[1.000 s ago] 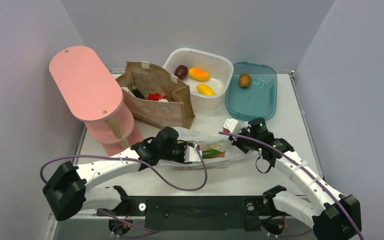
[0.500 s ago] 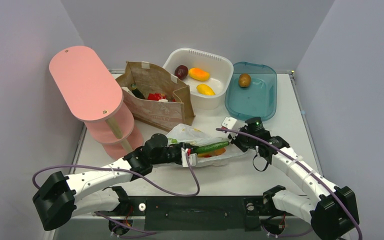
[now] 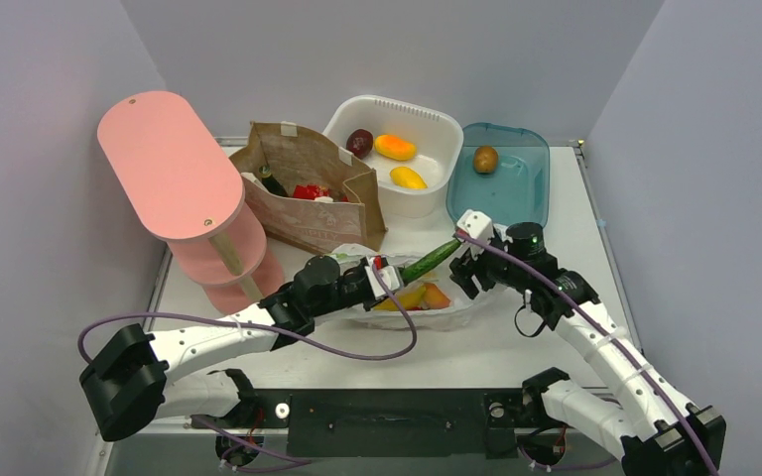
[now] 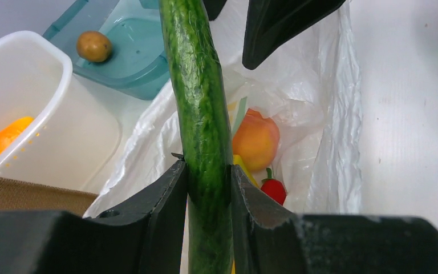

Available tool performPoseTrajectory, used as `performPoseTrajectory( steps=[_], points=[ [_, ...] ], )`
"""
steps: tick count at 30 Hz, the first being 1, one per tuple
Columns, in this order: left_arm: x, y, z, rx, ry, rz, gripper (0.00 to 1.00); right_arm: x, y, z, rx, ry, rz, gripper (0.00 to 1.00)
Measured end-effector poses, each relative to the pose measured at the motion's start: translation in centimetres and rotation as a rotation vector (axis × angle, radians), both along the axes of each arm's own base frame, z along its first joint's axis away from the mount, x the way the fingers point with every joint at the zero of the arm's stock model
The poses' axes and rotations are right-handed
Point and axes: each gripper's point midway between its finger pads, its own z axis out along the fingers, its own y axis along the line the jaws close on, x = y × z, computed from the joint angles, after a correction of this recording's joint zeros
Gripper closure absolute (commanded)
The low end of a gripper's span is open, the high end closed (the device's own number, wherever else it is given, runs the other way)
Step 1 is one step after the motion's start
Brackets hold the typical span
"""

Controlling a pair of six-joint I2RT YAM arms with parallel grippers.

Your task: Untie the knot of the grocery bags and take out the mixed food

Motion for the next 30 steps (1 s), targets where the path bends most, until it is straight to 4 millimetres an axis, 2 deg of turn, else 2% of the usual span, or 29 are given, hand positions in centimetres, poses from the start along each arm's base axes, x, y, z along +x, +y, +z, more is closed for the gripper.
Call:
performPoseTrajectory(
  steps=[5, 11, 20, 25, 30],
  points=[
    [0.7, 0.1, 0.3, -0.027, 0.010, 0.051, 1.00, -0.1, 1.1, 3.2, 0.117, -0.005, -0.015, 0.24],
    [1.5, 0.1, 1.3, -0.063, -0.010, 0.088, 1.00, -0.3, 2.7, 5.8, 0.246, 0.044, -0.028, 0.23],
    [2.6, 0.3, 1.9, -0.106, 0.005, 0.159, 1.00, 1.6, 5.1, 7.5, 0.455, 0.195, -0.105, 0.23],
    [3.8, -0.1, 3.7, -0.161, -0.001, 0.213, 1.00, 2.7, 6.8, 9.0, 0.585, 0.254, -0.123, 0.28],
    [4.5, -0.8, 5.4, -0.222, -0.037, 0.227, 1.00, 4.0, 8.0, 10.0, 0.691, 0.296, -0.154, 0.44]
  ],
)
